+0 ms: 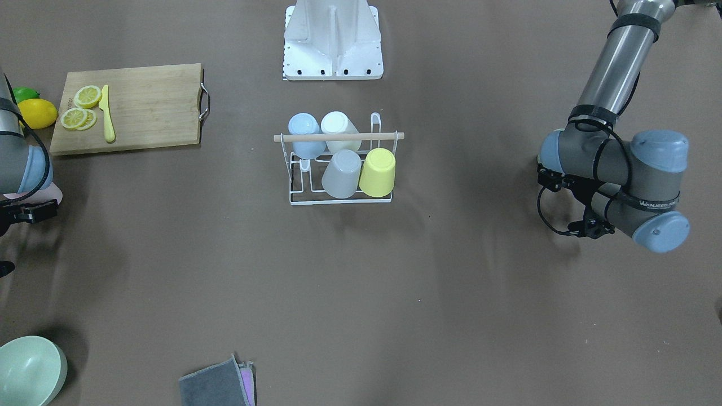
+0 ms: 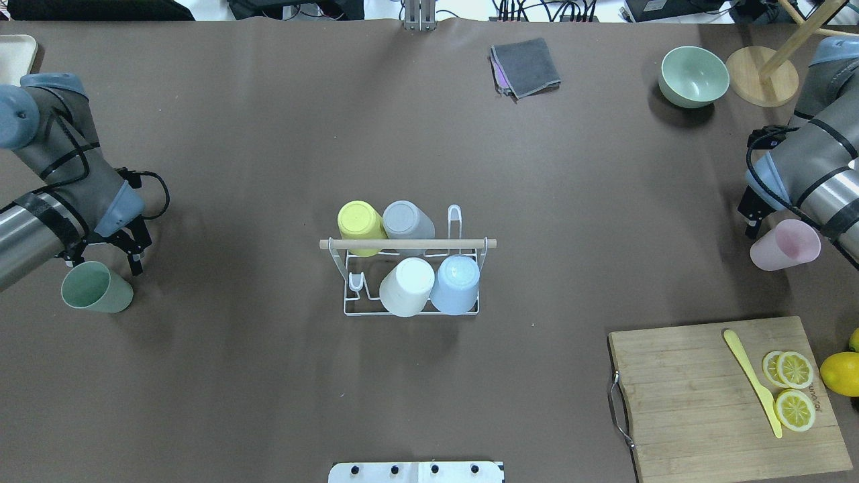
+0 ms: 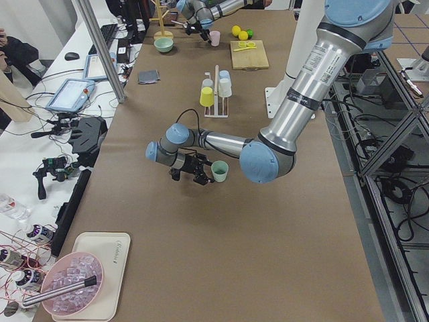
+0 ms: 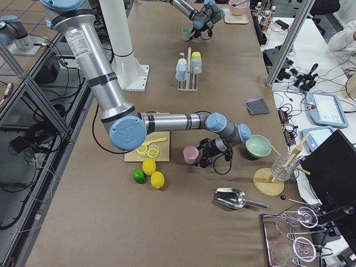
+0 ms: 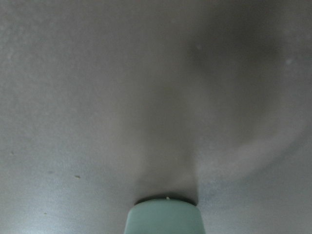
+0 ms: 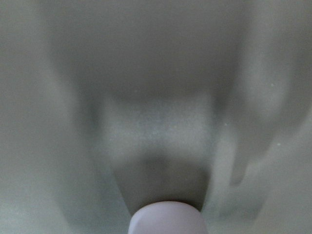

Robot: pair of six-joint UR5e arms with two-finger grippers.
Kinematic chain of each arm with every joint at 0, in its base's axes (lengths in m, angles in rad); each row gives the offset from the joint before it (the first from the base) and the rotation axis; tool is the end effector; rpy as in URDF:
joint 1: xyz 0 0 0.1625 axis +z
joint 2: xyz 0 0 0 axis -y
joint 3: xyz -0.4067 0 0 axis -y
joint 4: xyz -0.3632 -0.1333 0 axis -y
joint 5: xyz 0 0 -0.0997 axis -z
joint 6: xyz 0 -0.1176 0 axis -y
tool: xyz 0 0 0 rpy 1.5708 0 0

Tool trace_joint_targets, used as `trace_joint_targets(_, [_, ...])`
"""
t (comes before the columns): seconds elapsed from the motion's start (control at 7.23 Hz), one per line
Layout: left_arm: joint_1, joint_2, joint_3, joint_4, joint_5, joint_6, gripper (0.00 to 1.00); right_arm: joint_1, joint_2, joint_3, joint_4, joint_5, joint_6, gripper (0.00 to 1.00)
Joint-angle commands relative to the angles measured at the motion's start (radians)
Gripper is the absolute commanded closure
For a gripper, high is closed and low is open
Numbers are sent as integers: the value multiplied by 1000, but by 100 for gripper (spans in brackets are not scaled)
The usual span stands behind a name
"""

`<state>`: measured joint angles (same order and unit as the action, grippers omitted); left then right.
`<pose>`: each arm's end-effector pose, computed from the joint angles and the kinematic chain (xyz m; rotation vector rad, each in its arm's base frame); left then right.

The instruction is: Place cup on cup holder

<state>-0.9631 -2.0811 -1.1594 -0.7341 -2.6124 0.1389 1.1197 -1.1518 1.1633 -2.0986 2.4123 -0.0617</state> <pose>0.3130 -0.5057 0.5925 -0.8777 0.8069 0.2727 -0.2103 -0.5389 0.6472 -0.6357 -0.7135 -0.2562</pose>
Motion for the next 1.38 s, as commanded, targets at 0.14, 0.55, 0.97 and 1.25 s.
trace_joint_targets(0.14, [11,1,1,7,-5,4,2,-18,0,-16,-32,1,-42,1])
trace_joint_targets(0.55, [12,1,-8,39,-5,4,2,-21,1,-21,-78,8,-87,2])
trace_joint_targets(0.97, [15,1,-13,59,-6,7,3,-46,0,-21,-78,10,-87,5])
trace_joint_targets(1.25, [15,1,-17,83,-8,43,52,-57,0,-30,-80,8,-84,22])
